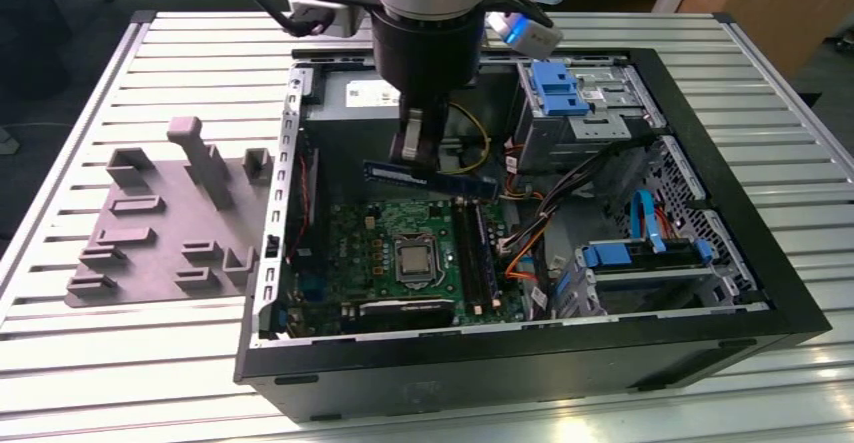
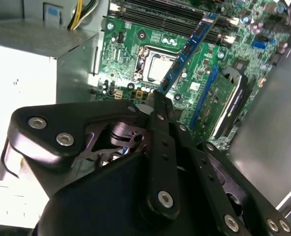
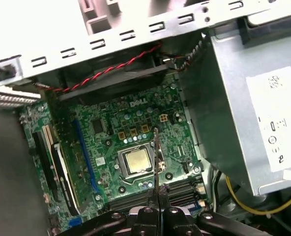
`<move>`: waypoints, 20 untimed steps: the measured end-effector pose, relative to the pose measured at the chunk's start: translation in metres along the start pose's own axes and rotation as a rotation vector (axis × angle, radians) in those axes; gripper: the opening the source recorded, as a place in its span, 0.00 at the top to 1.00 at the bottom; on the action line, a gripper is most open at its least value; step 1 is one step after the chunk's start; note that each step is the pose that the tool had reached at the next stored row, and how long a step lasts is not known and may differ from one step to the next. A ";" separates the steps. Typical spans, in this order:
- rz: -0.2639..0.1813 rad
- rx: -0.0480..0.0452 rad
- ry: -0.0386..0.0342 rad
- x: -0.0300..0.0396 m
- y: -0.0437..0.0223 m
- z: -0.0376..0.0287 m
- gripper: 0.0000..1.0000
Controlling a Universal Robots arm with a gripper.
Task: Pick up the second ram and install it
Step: 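Insert the second ram into the second slot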
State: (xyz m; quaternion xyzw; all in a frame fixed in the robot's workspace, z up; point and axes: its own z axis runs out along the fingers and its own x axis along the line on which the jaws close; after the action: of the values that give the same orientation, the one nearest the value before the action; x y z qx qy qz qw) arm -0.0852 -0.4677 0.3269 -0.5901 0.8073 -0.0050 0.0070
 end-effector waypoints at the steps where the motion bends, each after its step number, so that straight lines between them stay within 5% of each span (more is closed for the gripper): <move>1: 0.016 0.0000 0.0003 0.0000 0.0000 0.0001 0.89; 20: 0.323 0.0017 0.0052 0.0000 0.0000 0.0014 0.89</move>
State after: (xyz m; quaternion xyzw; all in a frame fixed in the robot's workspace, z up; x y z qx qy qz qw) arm -0.0852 -0.4677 0.3255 -0.4525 0.8917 -0.0061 0.0061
